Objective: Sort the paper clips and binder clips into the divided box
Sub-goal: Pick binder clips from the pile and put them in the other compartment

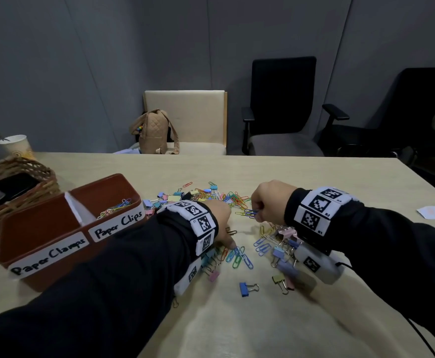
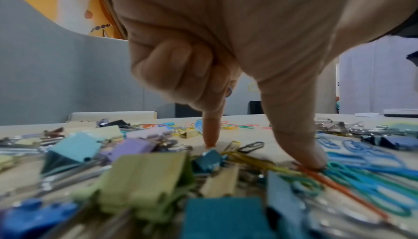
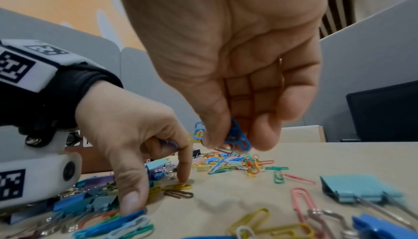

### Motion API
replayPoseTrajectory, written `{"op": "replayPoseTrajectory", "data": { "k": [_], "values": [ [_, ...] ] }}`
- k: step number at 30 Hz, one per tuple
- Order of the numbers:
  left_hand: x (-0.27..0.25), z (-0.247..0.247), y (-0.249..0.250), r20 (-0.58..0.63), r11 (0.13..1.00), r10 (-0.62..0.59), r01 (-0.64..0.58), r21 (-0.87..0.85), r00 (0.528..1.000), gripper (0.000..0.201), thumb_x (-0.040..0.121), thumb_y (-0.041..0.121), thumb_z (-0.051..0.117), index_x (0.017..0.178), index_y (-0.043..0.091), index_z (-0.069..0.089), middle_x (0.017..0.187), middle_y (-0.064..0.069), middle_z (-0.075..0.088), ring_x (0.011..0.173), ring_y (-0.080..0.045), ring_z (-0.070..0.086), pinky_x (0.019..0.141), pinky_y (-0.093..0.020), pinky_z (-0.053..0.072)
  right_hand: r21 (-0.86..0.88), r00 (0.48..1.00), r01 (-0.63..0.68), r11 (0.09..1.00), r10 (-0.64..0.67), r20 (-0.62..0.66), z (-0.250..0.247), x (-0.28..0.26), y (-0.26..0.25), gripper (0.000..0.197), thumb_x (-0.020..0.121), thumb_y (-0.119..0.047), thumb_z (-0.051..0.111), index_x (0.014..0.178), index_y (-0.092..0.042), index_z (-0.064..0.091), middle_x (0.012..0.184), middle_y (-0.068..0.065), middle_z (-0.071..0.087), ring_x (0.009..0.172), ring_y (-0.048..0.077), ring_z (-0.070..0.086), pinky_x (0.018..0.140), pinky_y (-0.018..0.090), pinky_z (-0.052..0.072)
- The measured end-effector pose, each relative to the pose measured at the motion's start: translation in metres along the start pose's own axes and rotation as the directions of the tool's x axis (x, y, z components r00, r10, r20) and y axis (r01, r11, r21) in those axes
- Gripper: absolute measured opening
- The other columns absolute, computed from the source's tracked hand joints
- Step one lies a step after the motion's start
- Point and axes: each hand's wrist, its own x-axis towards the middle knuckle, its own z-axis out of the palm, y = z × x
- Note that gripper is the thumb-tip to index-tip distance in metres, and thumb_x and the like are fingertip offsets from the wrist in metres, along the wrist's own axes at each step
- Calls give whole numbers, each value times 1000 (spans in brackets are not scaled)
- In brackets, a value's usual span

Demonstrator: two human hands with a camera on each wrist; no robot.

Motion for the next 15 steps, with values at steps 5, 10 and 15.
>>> {"op": "replayPoseTrajectory", "data": {
  "k": [5, 10, 15],
  "values": [
    [-4, 0, 13, -79, 996, 73, -69, 51, 994, 24, 88, 31, 63, 97, 9, 64, 90, -7, 60, 78, -24, 55, 63, -30, 42, 39, 999, -46, 998, 47, -18, 3, -4, 9, 3, 81, -17, 68, 84, -16, 68, 79, -1, 60, 79, 22, 56, 67, 24, 43],
    [-3, 10, 17, -38, 996, 47, -44, 81, 998, 18, 94, 25, 50, 86, 9, 50, 73, -5, 47, 77, -26, 49, 69, -31, 41, 76, 994, -92, 993, 95, -46, -2, -3, 18, 11, 83, -19, 68, 77, -19, 59, 81, -1, 59, 81, 21, 54, 69, 25, 43],
    [-8, 9, 8, -48, 994, -1, -4, -107, 999, 19, 97, 26, 41, 90, 9, 47, 79, -7, 47, 78, -25, 45, 60, -27, 36, 195, 992, -91, 977, 107, -73, -7, -1, 16, 14, 84, -21, 70, 76, -18, 58, 72, -2, 58, 77, 21, 55, 70, 25, 43]
  ]
}}
